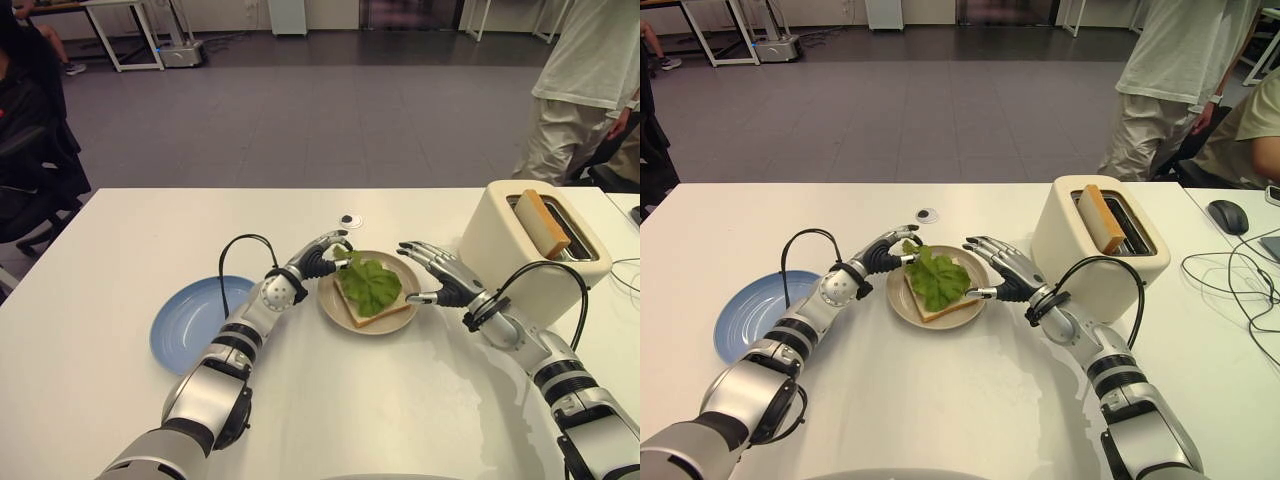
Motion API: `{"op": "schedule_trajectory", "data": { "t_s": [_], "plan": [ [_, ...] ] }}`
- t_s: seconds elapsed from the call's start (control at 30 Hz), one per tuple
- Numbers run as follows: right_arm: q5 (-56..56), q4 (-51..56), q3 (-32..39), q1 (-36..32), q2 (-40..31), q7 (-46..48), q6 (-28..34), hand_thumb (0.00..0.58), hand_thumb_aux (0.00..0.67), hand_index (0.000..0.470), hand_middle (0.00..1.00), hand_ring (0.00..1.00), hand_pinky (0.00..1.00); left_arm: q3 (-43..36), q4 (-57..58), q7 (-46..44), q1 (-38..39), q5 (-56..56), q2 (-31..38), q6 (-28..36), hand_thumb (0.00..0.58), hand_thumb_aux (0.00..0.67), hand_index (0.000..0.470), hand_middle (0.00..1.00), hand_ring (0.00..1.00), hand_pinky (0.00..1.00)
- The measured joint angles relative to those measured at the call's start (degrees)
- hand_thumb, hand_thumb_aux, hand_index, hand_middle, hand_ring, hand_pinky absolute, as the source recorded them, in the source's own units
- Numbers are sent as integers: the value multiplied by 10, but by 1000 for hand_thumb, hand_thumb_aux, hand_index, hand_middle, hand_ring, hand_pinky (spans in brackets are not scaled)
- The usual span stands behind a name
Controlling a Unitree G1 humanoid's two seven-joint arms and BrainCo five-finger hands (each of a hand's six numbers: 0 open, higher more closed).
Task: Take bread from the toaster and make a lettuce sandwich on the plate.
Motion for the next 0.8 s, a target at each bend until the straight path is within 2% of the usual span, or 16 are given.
{"op": "schedule_trajectory", "data": {
  "t_s": [0.03, 0.07, 0.2, 0.23, 0.27, 0.3, 0.33, 0.4, 0.5, 0.57, 0.6, 0.7, 0.8],
  "plan": [
    [0, 0, 0, 0, 0, 0, 0, 0, 0, 0, 0, 0, 0, -2, 0, 0, 0, 2, 0, 0, 281, 189, 133, 0, 0, 0],
    [0, 0, 0, 0, 0, 1, 0, 0, 0, 0, 0, 0, 0, -6, 0, 0, 0, 4, 0, 0, 251, 166, 116, 0, 0, 0],
    [0, 1, 1, -1, 0, 2, 0, 0, 0, 0, 0, 0, 0, -14, 0, 0, 0, 12, 1, -1, 307, 210, 147, 0, 0, 0],
    [0, 2, 1, -1, 0, 2, 0, 0, 0, 0, 0, 0, 0, -14, -2, 0, 1, 12, 3, -3, 268, 179, 125, 0, 0, 0],
    [-1, 1, 1, -2, 0, 2, -1, 0, 0, 0, 0, 0, 0, -13, -8, 1, 5, 12, 10, -5, 201, 129, 90, 0, 0, 0],
    [0, -5, 0, -2, 0, 2, -5, 0, 0, 0, 0, 0, 0, -10, -29, 2, 16, 12, 23, -9, 83, 50, 35, 0, 0, 0],
    [6, -18, -2, 0, 0, 3, -8, 0, 0, 0, 0, 0, 0, -4, -52, 2, 26, 10, 29, -11, 0, 0, 0, 0, 0, 0],
    [21, -91, -20, 11, -2, 14, -2, 0, 0, 0, 0, 0, 0, 10, -132, -4, 62, -8, 42, -13, 0, 0, 0, 0, 0, 0],
    [56, -267, -69, 23, -18, 54, 35, 0, 0, 0, 0, 0, 0, 35, -294, -17, 156, -49, 47, -11, 0, 0, 0, 0, 0, 0],
    [68, -386, -133, 24, -59, 107, 94, 0, 0, 0, 0, 0, 0, 53, -422, -29, 249, -98, 44, 3, 0, 0, 0, 0, 0, 0],
    [71, -421, -175, 19, -102, 131, 123, 0, 0, 0, 0, 0, 0, 60, -479, -31, 304, -121, 42, 10, 0, 0, 0, 0, 0, 0],
    [51, -409, -226, -1, -196, 196, 171, 0, 0, 0, 0, 0, 0, 71, -551, -31, 379, -133, 35, 28, 0, 0, 0, 0, 0, 0],
    [55, -332, -250, 12, -270, 253, 196, 0, 0, 0, 0, 0, 0, 73, -579, -30, 400, -132, 29, 38, 0, 0, 0, 0, 0, 0]
  ]
}}
